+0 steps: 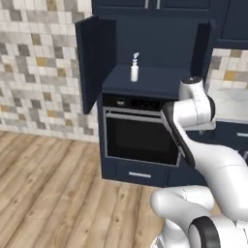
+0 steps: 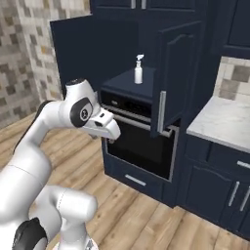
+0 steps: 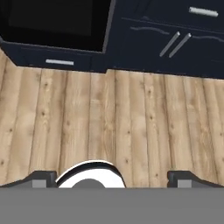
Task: Move the cutting board and knife to the sink. Then move spray from the cabinet to the counter.
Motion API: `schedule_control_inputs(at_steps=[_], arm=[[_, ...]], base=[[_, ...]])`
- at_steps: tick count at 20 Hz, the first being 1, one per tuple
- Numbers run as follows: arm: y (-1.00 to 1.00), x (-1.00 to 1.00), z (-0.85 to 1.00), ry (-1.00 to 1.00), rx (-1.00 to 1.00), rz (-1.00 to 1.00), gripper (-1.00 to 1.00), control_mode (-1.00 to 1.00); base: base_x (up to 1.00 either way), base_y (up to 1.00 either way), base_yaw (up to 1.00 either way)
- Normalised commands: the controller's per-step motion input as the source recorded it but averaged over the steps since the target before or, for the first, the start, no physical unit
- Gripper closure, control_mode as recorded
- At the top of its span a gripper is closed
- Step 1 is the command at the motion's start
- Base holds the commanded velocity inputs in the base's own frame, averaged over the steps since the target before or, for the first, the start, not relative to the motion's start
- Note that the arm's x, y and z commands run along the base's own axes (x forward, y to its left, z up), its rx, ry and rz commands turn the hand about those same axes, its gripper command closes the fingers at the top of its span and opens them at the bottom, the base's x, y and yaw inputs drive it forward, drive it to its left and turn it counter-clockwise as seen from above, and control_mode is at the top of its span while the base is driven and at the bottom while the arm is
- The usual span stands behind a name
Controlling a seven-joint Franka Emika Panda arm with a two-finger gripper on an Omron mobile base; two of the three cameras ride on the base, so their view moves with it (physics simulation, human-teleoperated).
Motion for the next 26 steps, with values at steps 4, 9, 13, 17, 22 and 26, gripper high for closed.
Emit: schedule_control_inputs(at_steps=[4,9,13,17,22,26], arm=[[0.00,0.00,0.00,0.00,0.00,0.00,-1.00,1.00],[0.00,0.00,0.00,0.00,0.00,0.00,-1.00,1.00],[0.00,0.00,0.00,0.00,0.00,0.00,-1.00,1.00],[0.00,0.00,0.00,0.00,0.00,0.00,-1.00,1.00],[0.00,0.00,0.00,0.00,0.00,0.00,-1.00,1.00],[0.00,0.00,0.00,0.00,0.00,0.00,-1.00,1.00]], base=[[0.29,0.59,-0.30],[0.25,0.69,-0.16],[0.64,0.33,-0.04],[0.95,0.03,0.00],[0.84,0.00,0.00],[0.76,0.09,-0.10]])
